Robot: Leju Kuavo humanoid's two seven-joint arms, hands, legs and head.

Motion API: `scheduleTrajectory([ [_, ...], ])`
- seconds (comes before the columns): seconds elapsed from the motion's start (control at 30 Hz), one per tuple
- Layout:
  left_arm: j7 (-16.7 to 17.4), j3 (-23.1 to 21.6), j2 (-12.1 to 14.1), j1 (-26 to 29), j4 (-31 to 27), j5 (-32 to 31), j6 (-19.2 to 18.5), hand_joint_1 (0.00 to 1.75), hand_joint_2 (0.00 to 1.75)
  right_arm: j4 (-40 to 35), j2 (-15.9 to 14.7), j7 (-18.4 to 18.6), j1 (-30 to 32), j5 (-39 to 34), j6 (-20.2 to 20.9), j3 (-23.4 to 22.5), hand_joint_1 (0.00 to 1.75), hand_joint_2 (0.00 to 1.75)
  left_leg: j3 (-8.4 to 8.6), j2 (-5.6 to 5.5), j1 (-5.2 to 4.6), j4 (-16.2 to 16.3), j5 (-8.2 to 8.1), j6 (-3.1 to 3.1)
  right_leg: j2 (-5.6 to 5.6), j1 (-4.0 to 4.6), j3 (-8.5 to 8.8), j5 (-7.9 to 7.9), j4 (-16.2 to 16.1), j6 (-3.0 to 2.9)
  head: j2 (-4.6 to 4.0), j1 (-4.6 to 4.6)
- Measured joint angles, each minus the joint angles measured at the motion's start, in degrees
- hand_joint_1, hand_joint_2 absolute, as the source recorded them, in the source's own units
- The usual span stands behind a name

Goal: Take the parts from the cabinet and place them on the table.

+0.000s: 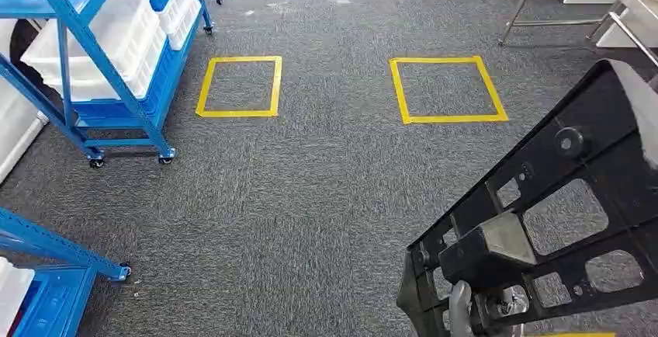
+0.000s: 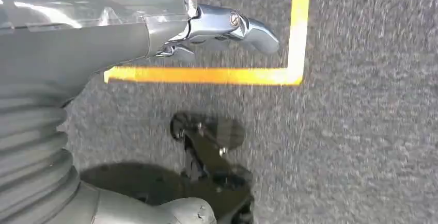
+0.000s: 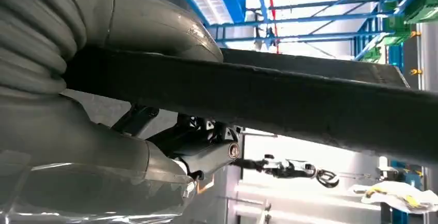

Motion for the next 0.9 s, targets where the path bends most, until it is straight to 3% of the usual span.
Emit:
scheduleTrajectory([
  [0.03, -0.1, 0.0, 0.0, 0.0, 0.0, 0.0, -0.1, 0.00, 1.75, 0.0, 0.0, 0.0, 0.1, 0.1, 0.0, 0.0, 1.75, 1.75, 0.20, 0.98, -0.21, -0.4, 0.25, 0.26, -3.76, 0.21, -0.48, -0.95, 1.0, 0.03, 0.00, -0.09],
  [0.07, -0.2, 0.0, 0.0, 0.0, 0.0, -0.1, -0.2, 0.00, 1.75, 0.0, 0.0, 0.0, -0.1, 0.1, -0.1, 0.0, 1.75, 1.75, 0.22, 1.79, -0.31, -0.6, 0.37, 0.57, -6.32, 0.33, -1.93, -3.15, 3.8, 0.19, 0.00, 0.35],
  [0.13, -0.3, 0.0, 0.0, 0.3, 0.0, -0.4, -0.2, 0.00, 1.75, 0.0, 0.0, 0.0, -0.2, 0.3, -0.1, 0.0, 1.75, 1.75, 0.02, 3.86, -0.51, -0.6, 0.28, 0.64, -7.70, 0.06, -6.45, -7.85, 13.2, 0.64, 0.00, 0.37],
  [0.17, -0.3, 0.0, 0.0, 0.4, 0.0, -0.4, -0.2, 0.00, 1.75, 0.0, 0.0, 0.0, -0.1, 0.3, -0.2, 0.0, 1.75, 1.75, -0.05, 4.88, -0.52, -0.5, 0.22, 0.63, -7.80, -0.08, -8.09, -8.82, 16.6, 0.84, 0.00, 0.35],
  [0.2, -0.4, 0.0, 0.0, 0.4, 0.0, -0.4, -0.2, 0.00, 1.75, 0.0, 0.0, 0.0, -0.1, 0.4, -0.2, 0.0, 1.75, 1.75, -0.04, 5.68, -0.51, -0.5, 0.15, 0.55, -7.88, -0.24, -8.38, -8.44, 17.3, 0.99, 0.00, 0.39],
  [0.23, -0.4, 0.0, 0.0, 0.3, 0.0, -0.4, -0.3, 0.00, 1.75, 0.0, 0.0, 0.0, 0.0, 0.4, -0.2, 0.0, 1.75, 1.75, 0.02, 6.38, -0.49, -0.5, 0.07, 0.45, -8.11, -0.36, -7.55, -7.07, 15.7, 1.12, 0.00, 0.37],
  [0.3, -0.5, -0.1, -0.1, 0.2, 0.0, -0.4, -0.5, 0.00, 1.75, 0.0, 0.0, 0.0, 0.0, 0.5, -0.2, 0.0, 1.75, 1.75, 0.50, 7.89, -0.41, -0.4, -0.32, -0.01, -9.69, -0.47, -1.34, -1.75, 4.9, 1.09, 0.00, 0.37],
  [0.33, -0.5, -0.1, -0.2, 0.1, 0.0, -0.4, -0.6, 0.00, 1.75, 0.0, 0.0, 0.0, -0.1, 0.5, -0.2, 0.0, 1.75, 1.75, 0.78, 8.40, -0.46, -0.3, -0.57, -0.29, -12.01, -0.34, 1.30, -0.71, 0.2, 0.90, 0.00, 0.41],
  [0.37, -0.5, -0.2, -0.2, 0.1, 0.0, -0.4, -0.6, 0.00, 1.75, 0.0, 0.0, 0.0, -0.2, 0.5, -0.2, 0.0, 1.75, 1.75, 0.61, 8.88, -0.96, 0.0, -0.98, -0.80, -12.75, 0.33, 1.60, -1.32, -0.6, 0.44, 0.00, 0.37],
  [0.47, -0.7, -0.2, -0.2, -0.2, 0.0, -0.4, -0.7, 0.00, 1.75, 0.0, 0.0, 0.0, 0.0, 0.7, -0.2, 0.0, 1.75, 1.75, 1.51, 10.32, -0.78, -0.3, -1.20, -1.61, -10.71, 0.63, 1.29, -1.42, -0.4, -0.48, 0.00, 0.15],
  [0.5, -0.9, -0.3, -0.2, -0.3, 0.0, -0.4, -0.7, 0.00, 1.75, 0.0, 0.0, 0.0, 0.0, 0.9, -0.2, 0.0, 1.75, 1.75, 1.83, 10.92, -0.75, -0.2, -1.43, -2.00, -9.97, 0.27, 1.48, -1.17, -0.9, -0.97, 0.00, 0.15],
  [0.53, -0.9, -0.3, -0.2, -0.3, 0.0, -0.4, -0.7, 0.00, 1.75, 0.0, 0.0, 0.0, 0.1, 1.0, -0.2, 0.0, 1.75, 1.75, 1.61, 8.98, -0.33, 0.5, -2.30, -2.30, -9.51, 0.02, 1.77, -0.94, -1.2, -1.32, 0.00, 0.22],
  [0.57, -1.0, -0.3, -0.2, -0.3, 0.0, -0.4, -0.7, 0.00, 1.75, 0.0, 0.0, 0.0, 0.0, 1.0, -0.2, 0.0, 1.75, 1.75, 0.40, 6.11, -0.30, 3.4, -4.42, -2.33, -8.98, -0.04, 1.73, -0.83, -1.2, -1.79, 0.02, -0.26],
  [0.6, -1.0, -0.3, -0.2, -0.3, 0.0, -0.4, -0.7, 0.00, 1.75, 0.0, 0.0, 0.0, -0.1, 1.0, -0.2, 0.1, 1.75, 1.75, -1.56, 4.69, -0.28, 7.7, -6.76, -2.40, -8.45, 0.00, 1.67, -0.85, -1.2, -1.98, 0.00, -0.37],
  [0.67, -1.0, -0.3, -0.2, 0.0, 0.0, -0.5, -0.7, 0.00, 1.75, 0.0, 0.0, 0.0, -0.1, 1.0, -0.2, 0.2, 1.75, 1.75, -6.17, 3.81, -0.28, 17.1, -10.31, -2.53, -6.96, 0.26, 1.67, -0.86, -1.2, -2.14, 0.00, -0.37],
  [0.7, -1.0, -0.3, -0.2, 0.1, 0.0, -0.5, -0.7, 0.00, 1.75, 0.0, 0.0, 0.0, -0.1, 1.0, -0.2, 0.2, 1.75, 1.75, -7.30, 3.77, -0.28, 18.9, -10.07, -2.47, -6.07, 0.36, 1.72, -0.87, -1.1, -2.14, 0.00, -0.35],
  [0.73, -1.0, -0.3, -0.2, 0.2, 0.0, -0.5, -0.8, 0.00, 1.75, 0.0, 0.0, 0.0, -0.1, 1.1, -0.2, 0.2, 1.75, 1.75, -7.03, 3.72, -0.30, 17.5, -8.23, -2.31, -5.19, 0.41, 1.79, -0.89, -1.0, -2.16, 0.00, -0.33],
  [0.8, -1.0, -0.3, -0.2, 0.1, 0.0, -0.5, -0.9, 0.00, 1.75, 0.0, 0.0, 0.0, -0.1, 1.1, -0.3, 0.2, 1.75, 1.75, -3.76, 2.90, -0.29, 8.9, -2.56, -1.84, -3.53, 0.42, 1.91, -1.01, -0.7, -2.05, 0.00, -0.33],
  [0.83, -1.0, -0.4, -0.2, 0.0, 0.0, -0.6, -1.0, 0.00, 1.75, 0.0, 0.0, 0.0, -0.1, 1.2, -0.3, 0.2, 1.75, 1.75, -2.01, 1.59, -0.29, 4.5, -0.27, -1.60, -2.89, 0.36, 1.92, -1.07, -0.6, -1.97, 0.02, -0.37],
  [0.87, -1.0, -0.4, -0.1, 0.1, 0.0, -0.6, -1.1, 0.00, 1.75, 0.0, 0.0, 0.0, -0.1, 1.4, -0.4, 0.2, 1.75, 1.75, -1.15, -2.03, -0.24, 1.8, -0.59, -1.28, -2.14, 0.51, 1.55, -1.19, -0.2, -1.61, 0.00, -0.28],
  [0.9, -1.1, -0.4, 0.0, 0.1, 0.0, -0.6, -1.1, 0.00, 1.75, 0.0, 0.0, 0.0, -0.2, 1.5, -0.4, 0.2, 1.75, 1.75, -0.96, -1.79, -0.25, 0.9, -0.62, -1.31, -1.45, 0.23, 1.11, -1.08, 0.0, -1.30, 0.00, -0.33],
])
